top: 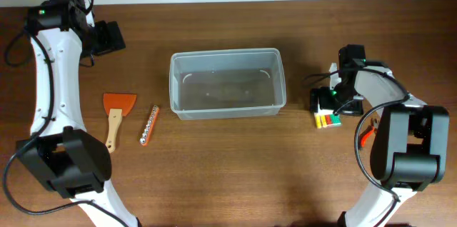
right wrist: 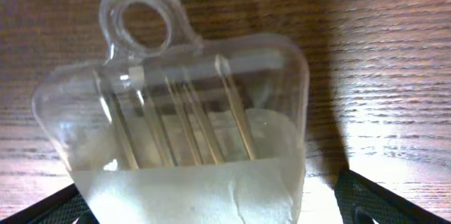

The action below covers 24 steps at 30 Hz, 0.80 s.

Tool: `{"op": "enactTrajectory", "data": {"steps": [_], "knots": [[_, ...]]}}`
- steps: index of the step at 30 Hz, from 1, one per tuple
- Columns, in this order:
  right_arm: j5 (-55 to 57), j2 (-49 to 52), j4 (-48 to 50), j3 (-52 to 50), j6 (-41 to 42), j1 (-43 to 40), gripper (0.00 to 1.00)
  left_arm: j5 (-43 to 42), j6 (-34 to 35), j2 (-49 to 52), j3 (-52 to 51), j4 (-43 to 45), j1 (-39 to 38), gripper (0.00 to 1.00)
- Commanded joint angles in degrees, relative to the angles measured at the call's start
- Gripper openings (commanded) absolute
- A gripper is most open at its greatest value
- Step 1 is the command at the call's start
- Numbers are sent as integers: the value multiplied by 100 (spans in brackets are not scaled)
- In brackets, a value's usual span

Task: Pack container
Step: 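Lower the right gripper onto the marker package and grasp it, then carry the marker package with the right gripper into the clear box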

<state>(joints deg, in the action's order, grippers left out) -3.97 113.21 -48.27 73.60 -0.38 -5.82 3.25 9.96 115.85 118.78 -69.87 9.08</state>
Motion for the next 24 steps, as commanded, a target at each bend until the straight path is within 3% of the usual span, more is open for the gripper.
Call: {"op": "enactTrajectory", "data": {"steps": [1,9,15,24], "knots": [[13,111,-76,-33,-365,-20,97,22,-42,-24,61,-4,9,99],[33,111,-83,-33,-372,-20,81,22,-42,-24,61,-4,9,99],[35,111,-96,-33,-372,-20,55,22,-42,-24,61,-4,9,99],[35,111,-369,389,-369,-20,51,22,-42,-24,61,-4,9,99]]}}
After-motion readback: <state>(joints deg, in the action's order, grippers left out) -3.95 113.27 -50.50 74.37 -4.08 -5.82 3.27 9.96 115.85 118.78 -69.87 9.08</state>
